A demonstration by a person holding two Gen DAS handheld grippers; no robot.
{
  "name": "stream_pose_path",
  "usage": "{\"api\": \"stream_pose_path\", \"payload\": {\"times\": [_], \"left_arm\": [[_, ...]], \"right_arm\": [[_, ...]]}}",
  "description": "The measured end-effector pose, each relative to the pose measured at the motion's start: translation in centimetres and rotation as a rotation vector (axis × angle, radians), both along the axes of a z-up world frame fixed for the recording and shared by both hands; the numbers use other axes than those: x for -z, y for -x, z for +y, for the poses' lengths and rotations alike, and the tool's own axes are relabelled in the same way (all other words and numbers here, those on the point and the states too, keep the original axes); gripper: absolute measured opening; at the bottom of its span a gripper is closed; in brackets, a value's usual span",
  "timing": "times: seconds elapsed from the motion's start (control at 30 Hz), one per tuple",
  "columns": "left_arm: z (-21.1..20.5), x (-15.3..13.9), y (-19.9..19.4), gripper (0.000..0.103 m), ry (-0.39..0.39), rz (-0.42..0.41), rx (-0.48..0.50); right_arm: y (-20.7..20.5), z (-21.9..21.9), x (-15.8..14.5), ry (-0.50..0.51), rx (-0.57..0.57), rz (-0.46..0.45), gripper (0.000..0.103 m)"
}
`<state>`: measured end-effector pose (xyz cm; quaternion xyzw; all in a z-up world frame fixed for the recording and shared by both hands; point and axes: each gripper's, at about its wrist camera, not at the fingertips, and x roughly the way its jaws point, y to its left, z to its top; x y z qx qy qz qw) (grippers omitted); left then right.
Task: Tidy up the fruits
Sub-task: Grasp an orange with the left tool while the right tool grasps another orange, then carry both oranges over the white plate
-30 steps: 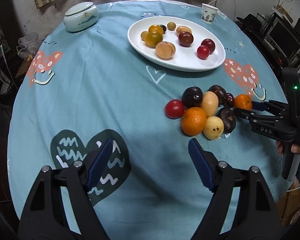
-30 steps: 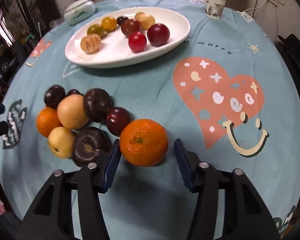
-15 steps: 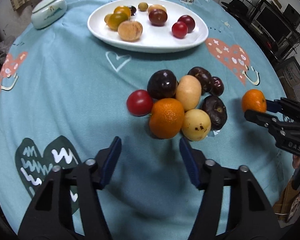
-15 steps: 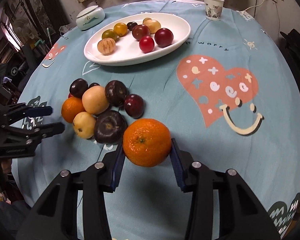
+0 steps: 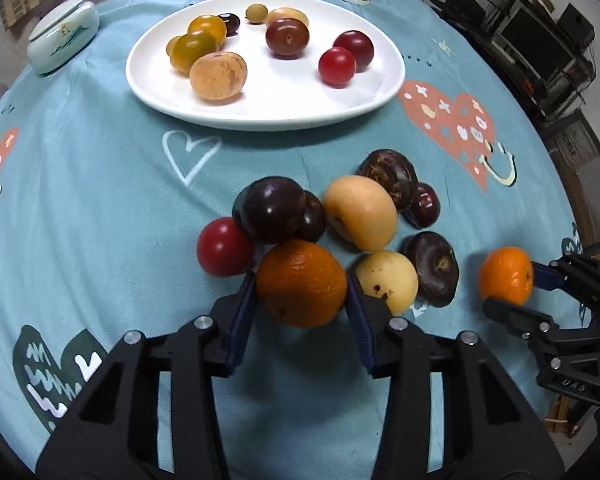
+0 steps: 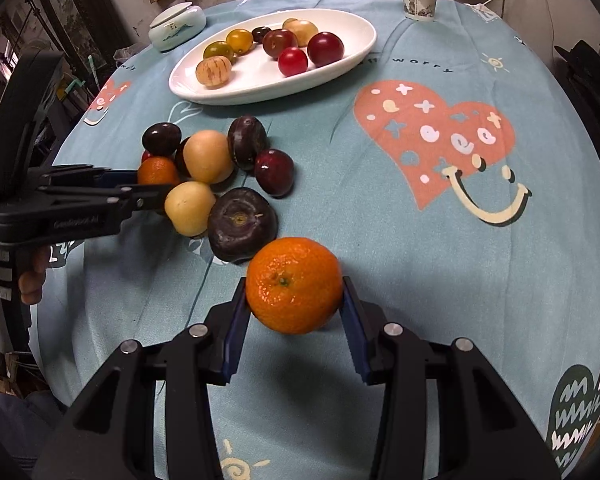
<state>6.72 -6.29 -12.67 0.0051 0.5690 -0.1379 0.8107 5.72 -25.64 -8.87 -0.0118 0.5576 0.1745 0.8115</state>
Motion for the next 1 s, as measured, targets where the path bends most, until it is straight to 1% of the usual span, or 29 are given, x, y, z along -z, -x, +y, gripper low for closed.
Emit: {"api": "stream_pose_path", "payload": {"times": [0.1, 0.17, 0.23, 0.27, 0.33, 0.37, 0.5, 0.63, 0.83, 1.0], "left_arm": [[0.2, -0.2, 0.6, 0.044, -0.001, 0.013, 0.012], [0.5, -1.0, 1.5, 0.043, -0.004, -0.007, 0.019], [0.9, -2.5, 2.5, 0.043, -0.012, -0.048, 0.016], [0.9, -3.1, 2.9, 0.043, -0.027, -0.067, 0.014], [0.7, -4.8, 3.8, 0.043, -0.079, -0.131, 0.014], [0.7, -5.6, 4.2, 0.043, -0.091, -0.154, 0.010], [0.9, -8.3, 5.5, 0.044, -0.099, -0.220, -0.002], [1.2, -10.3, 6.6, 0.044, -0.096, -0.267, -0.003], [1.6, -11.4, 7.4, 0.044, -0.098, -0.288, -0.003], [1.6, -11.4, 7.5, 0.044, -0.099, -0.286, 0.000]], "right_arm": [[0.3, 0.0, -0.6, 0.002, 0.015, -0.015, 0.044], [0.5, 0.1, -1.1, -0.005, 0.025, -0.026, 0.044], [0.9, 0.5, -1.7, -0.011, 0.025, -0.044, 0.044], [1.2, 0.9, -2.3, -0.025, 0.022, -0.056, 0.044], [1.8, 1.7, -3.1, -0.048, 0.013, -0.076, 0.044], [2.2, 2.2, -3.5, -0.055, 0.006, -0.087, 0.044], [3.4, 4.2, -5.1, -0.080, -0.029, -0.123, 0.044], [4.3, 5.6, -6.6, -0.095, -0.061, -0.156, 0.044], [5.0, 5.8, -7.2, -0.095, -0.050, -0.173, 0.044], [5.4, 5.8, -7.1, -0.096, -0.043, -0.167, 0.044]]}}
